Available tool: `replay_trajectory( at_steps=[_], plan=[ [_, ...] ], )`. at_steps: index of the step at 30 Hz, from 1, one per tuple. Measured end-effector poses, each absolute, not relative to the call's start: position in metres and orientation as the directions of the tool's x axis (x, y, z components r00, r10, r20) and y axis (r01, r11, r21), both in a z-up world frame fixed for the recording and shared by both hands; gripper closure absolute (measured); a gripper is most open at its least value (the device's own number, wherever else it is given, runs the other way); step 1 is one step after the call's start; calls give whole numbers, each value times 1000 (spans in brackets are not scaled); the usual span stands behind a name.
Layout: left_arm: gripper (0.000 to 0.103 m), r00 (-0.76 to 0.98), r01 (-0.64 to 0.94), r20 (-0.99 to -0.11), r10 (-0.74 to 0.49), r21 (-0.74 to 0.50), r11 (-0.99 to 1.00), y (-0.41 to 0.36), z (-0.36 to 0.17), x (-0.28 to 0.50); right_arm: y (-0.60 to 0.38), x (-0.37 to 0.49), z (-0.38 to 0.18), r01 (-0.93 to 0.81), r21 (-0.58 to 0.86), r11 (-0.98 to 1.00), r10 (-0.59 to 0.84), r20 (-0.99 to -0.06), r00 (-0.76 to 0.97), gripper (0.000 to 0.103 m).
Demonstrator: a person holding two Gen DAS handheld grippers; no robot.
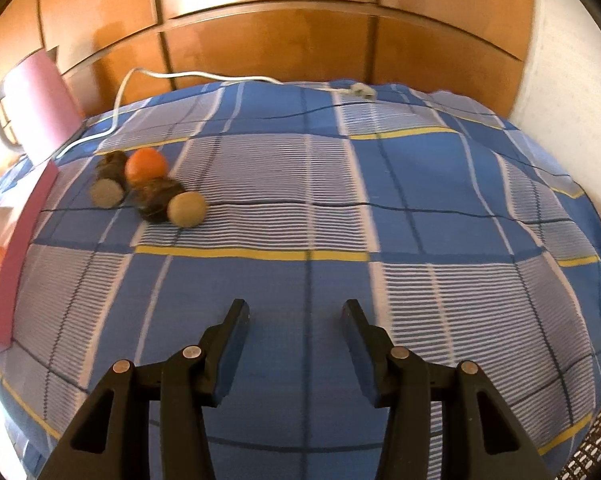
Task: Organize fruits
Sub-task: 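Reach the right gripper toward the dark round fruit on the bed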
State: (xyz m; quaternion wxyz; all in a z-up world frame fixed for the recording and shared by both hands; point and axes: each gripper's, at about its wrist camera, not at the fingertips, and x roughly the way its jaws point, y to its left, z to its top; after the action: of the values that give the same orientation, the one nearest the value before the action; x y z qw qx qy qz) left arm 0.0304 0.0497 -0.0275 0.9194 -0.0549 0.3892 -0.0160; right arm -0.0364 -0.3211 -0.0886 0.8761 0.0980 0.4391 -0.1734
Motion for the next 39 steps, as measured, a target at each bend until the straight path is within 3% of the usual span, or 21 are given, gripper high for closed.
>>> replay_trajectory(
  at_steps=[28,39],
  plan=[
    [13,679,-56,-730,-76,-155,986,67,-39,18,-245,22,-55,20,124,992,85,-782,617,54],
    [12,672,-112,-739,-53,-172,979,87,-44,13,-228,87,-42,-32,89,995,90,-779,620,54]
  ],
)
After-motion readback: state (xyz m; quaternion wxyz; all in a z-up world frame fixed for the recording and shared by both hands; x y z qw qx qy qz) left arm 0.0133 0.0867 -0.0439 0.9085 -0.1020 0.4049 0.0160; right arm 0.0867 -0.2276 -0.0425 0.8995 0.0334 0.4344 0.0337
